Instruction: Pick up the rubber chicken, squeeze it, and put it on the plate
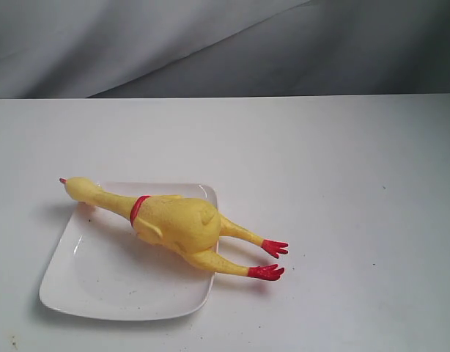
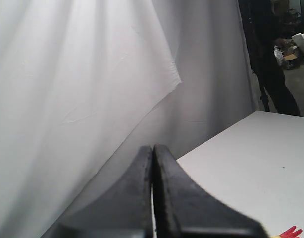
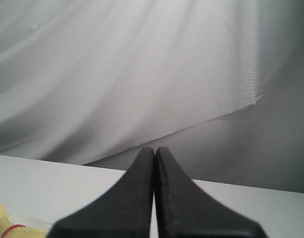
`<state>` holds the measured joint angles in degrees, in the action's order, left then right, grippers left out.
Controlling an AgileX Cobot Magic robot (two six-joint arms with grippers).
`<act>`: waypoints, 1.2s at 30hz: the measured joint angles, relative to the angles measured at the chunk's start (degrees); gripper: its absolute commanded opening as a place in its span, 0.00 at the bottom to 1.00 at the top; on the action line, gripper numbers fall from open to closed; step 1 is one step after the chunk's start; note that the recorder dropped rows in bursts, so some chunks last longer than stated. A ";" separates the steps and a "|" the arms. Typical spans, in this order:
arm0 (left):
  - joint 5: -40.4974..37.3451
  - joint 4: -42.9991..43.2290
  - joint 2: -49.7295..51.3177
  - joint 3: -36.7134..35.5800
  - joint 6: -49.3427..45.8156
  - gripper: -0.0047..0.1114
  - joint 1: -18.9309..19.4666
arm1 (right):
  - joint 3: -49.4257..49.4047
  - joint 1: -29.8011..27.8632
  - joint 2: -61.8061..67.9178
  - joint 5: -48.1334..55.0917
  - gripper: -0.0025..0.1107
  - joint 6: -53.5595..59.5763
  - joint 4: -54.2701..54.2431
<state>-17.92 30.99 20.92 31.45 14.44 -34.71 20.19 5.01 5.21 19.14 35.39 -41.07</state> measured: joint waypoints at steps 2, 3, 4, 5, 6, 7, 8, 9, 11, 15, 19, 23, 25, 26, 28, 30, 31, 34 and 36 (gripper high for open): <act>0.00 0.00 0.00 0.00 0.00 0.04 0.00 | 0.00 0.00 0.00 0.03 0.02 -2.30 2.58; 0.00 0.00 0.00 0.00 0.00 0.04 0.00 | 0.00 0.00 0.00 0.13 0.02 -4.13 4.71; 0.00 0.00 0.00 0.00 0.00 0.04 0.00 | 0.00 0.00 0.00 0.26 0.02 -6.40 7.38; 0.00 0.00 0.00 0.00 0.00 0.04 0.00 | 0.00 0.00 0.00 0.50 0.02 -8.61 9.89; 0.00 0.00 0.00 0.00 0.00 0.04 0.00 | 0.00 0.00 0.00 0.86 0.02 -12.37 14.18; 0.00 0.00 0.00 0.00 0.00 0.04 0.00 | 0.00 0.00 0.00 1.10 0.02 -15.23 17.39; 0.00 0.00 0.00 0.00 0.00 0.04 0.00 | 0.00 0.00 0.00 1.37 0.02 -18.89 20.50; 0.00 0.00 0.00 0.00 0.00 0.04 0.00 | 0.00 0.00 0.00 1.92 0.02 -22.35 25.14; 0.00 0.00 0.00 0.00 0.00 0.04 0.00 | 0.00 0.00 0.00 2.75 0.02 -27.28 31.11; 0.00 0.00 0.00 0.00 0.00 0.04 0.00 | 0.00 0.00 0.00 3.92 0.02 -31.25 38.63; 0.00 0.00 0.00 0.00 0.00 0.04 0.00 | -1.82 0.00 -0.06 4.30 0.02 -31.99 41.37; 0.00 0.00 0.00 0.00 0.00 0.04 0.00 | -12.02 0.00 -4.24 -1.92 0.02 -32.46 41.07; 0.00 0.00 0.00 0.00 0.00 0.04 0.00 | -16.91 0.00 -4.84 -4.95 0.02 -32.56 40.50; 0.00 0.00 0.00 0.00 0.00 0.04 0.00 | -18.75 0.00 -4.84 -5.89 0.02 -32.56 40.27; 0.00 0.00 0.00 0.00 0.00 0.04 0.00 | -19.75 0.00 -4.84 -6.14 0.02 -32.56 40.27; 0.00 0.00 0.00 0.00 0.00 0.04 0.00 | -19.90 0.00 -4.84 -6.03 0.02 -32.56 40.27; 0.00 0.00 0.00 0.00 0.00 0.04 0.00 | -20.00 0.00 -4.84 -5.73 0.02 -32.56 40.27; 0.00 0.00 0.00 0.00 0.00 0.04 0.00 | -20.00 0.00 -4.84 -3.99 0.02 -32.56 41.07; 0.00 0.00 0.00 0.00 0.00 0.04 0.00 | -20.00 0.00 -4.84 -1.56 0.02 -32.69 41.39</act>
<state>-17.92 30.99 20.92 31.45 14.44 -34.71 0.19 5.01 0.37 17.58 2.69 0.33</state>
